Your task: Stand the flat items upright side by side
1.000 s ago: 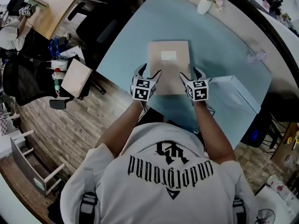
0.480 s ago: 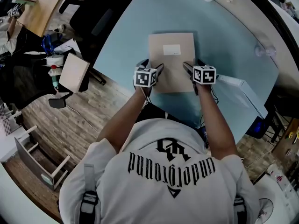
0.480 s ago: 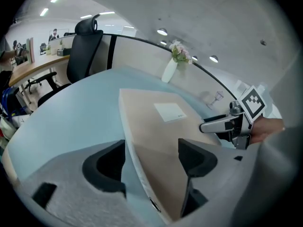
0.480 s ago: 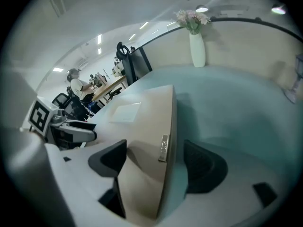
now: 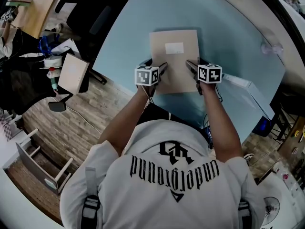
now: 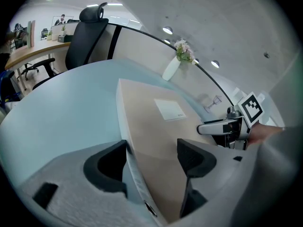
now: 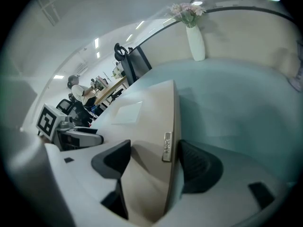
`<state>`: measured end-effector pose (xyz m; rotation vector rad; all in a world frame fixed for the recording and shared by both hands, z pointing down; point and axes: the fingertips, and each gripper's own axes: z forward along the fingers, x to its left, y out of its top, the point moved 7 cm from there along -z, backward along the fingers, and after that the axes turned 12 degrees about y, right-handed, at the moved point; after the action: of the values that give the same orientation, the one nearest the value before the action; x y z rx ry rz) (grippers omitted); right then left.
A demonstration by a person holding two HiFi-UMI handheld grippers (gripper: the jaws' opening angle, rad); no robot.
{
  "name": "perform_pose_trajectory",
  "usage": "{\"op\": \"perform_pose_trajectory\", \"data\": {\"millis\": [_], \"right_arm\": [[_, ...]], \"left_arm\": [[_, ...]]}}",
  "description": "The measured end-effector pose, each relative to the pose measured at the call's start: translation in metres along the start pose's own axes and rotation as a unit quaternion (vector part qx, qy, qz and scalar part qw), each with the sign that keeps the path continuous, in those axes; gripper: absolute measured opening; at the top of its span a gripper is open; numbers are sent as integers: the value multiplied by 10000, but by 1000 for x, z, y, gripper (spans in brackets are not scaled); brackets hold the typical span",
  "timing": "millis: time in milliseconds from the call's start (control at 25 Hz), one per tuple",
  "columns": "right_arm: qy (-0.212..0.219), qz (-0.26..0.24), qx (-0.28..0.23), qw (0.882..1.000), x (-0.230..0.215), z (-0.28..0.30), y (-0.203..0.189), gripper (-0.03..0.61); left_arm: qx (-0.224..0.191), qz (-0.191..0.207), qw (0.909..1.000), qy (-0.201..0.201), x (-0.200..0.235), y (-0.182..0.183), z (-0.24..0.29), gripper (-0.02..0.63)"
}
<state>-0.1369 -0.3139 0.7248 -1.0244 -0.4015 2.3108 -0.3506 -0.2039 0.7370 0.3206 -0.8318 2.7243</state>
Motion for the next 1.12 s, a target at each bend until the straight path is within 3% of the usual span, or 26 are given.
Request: {"op": "perform_pose_trajectory", "data": {"millis": [240, 520, 840, 1120], "right_arm": [[-288, -257, -157, 9991, 19, -11, 5, 316], [-775, -913, -1004, 9877, 68, -63, 10, 318], [-1465, -1795, -2058, 9508, 124, -142, -12, 308], [-1871, -2271, -2880, 9113, 147, -228, -47, 295]], "left_arm": [[-153, 3, 9998, -102, 1, 2, -10, 336], [-1040, 889, 9905, -145, -21, 30, -64, 331], [-1969, 1617, 9669, -115, -68, 34, -126, 331], [-2766, 2174, 9353, -374, -132, 24, -170, 331]]}}
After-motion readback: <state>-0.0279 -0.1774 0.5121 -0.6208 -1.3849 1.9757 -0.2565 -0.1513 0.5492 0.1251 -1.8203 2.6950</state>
